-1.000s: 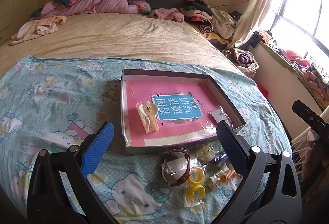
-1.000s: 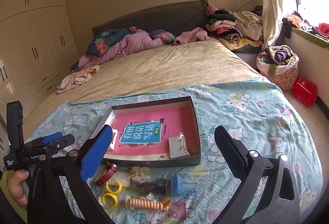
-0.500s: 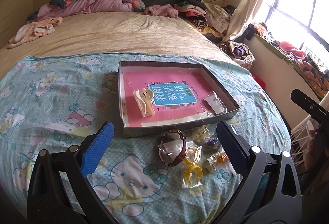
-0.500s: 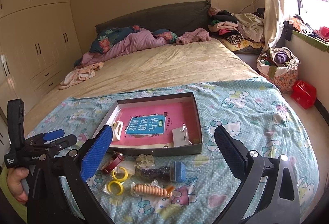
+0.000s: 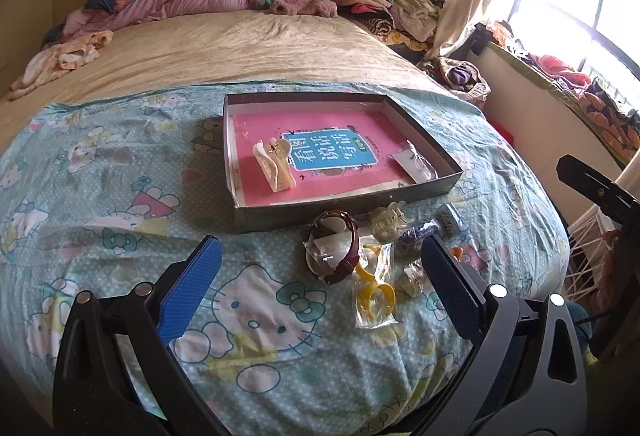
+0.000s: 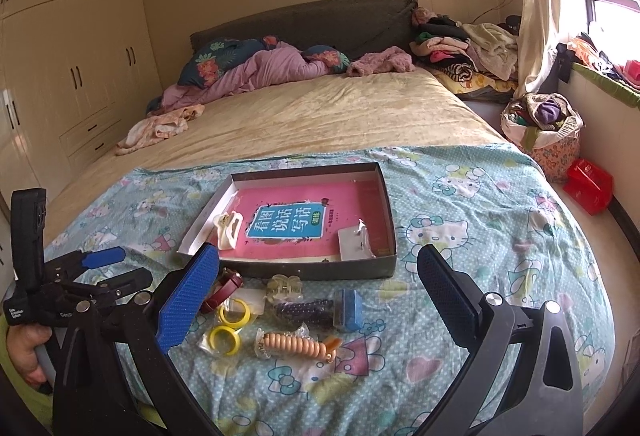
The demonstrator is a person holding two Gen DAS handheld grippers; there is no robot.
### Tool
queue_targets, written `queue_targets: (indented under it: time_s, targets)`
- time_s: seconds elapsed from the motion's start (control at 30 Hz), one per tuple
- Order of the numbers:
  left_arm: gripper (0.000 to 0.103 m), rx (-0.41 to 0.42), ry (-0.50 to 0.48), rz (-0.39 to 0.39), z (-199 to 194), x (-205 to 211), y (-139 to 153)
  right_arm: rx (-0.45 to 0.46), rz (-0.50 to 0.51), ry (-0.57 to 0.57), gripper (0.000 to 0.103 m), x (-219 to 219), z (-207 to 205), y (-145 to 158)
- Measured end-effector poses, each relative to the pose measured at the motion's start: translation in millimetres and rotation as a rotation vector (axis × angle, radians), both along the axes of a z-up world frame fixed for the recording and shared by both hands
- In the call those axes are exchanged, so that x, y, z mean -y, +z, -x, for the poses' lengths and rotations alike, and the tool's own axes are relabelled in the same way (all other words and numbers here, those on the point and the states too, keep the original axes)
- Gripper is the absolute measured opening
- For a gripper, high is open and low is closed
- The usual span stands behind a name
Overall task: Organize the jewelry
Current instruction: 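Withdraw both open tools from the box back toward the remaining jewelry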
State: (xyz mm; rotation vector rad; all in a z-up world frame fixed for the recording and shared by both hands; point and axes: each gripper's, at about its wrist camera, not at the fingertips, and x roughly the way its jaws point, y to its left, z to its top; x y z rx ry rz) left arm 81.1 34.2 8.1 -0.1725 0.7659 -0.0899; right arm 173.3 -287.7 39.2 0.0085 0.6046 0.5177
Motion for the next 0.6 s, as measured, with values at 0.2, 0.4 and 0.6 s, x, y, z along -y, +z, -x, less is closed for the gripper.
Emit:
queue_targets:
  time_s: [0.2,0.4,0.6]
  targets:
    - [0.093,-0.031,-0.026,0.002,2,6,-10,-0.025,0.022,0.019,0.099,-4,5,-10]
    - [0.093,-0.077,-0.062,0.013,4,14,-25,-0.052,0.035,0.024,0.099,-4,5,-20]
    - [0.093,-0.111,-0.092,0.012,4,21,-38,-0.073,0.048,0.022,0.099,-3,3,-29]
